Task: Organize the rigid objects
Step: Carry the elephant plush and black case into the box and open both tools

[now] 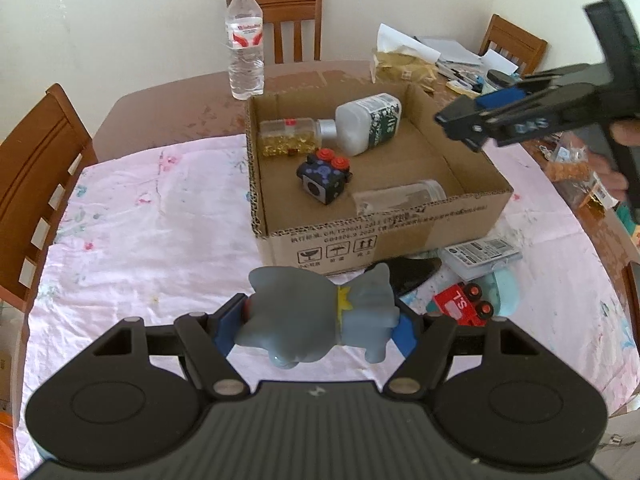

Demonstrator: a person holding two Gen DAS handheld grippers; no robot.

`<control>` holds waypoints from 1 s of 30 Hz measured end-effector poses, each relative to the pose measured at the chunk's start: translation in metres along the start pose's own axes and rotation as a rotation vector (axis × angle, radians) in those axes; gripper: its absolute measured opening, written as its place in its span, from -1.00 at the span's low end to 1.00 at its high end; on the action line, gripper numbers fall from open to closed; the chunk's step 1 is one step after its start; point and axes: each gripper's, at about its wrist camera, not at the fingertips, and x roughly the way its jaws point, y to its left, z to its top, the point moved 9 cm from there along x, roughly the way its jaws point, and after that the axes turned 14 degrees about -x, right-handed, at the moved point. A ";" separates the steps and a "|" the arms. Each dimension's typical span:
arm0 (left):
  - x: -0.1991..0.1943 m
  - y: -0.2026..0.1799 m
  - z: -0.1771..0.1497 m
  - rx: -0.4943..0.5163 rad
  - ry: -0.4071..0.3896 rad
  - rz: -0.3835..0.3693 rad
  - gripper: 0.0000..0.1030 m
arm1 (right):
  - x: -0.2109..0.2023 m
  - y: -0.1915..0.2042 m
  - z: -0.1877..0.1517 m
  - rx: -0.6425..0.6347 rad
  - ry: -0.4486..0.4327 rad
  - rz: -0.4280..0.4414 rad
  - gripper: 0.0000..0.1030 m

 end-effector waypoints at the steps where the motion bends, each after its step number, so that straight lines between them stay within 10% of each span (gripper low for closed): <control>1: 0.000 0.000 0.000 -0.001 0.001 0.002 0.41 | 0.006 -0.002 0.002 0.000 0.004 -0.002 0.44; 8: 0.004 0.002 0.004 -0.005 0.007 0.010 0.41 | 0.012 -0.002 0.009 -0.058 0.001 -0.060 1.00; 30: 0.042 -0.015 0.080 0.058 -0.077 -0.058 0.42 | -0.045 0.024 -0.069 0.190 0.143 -0.156 1.00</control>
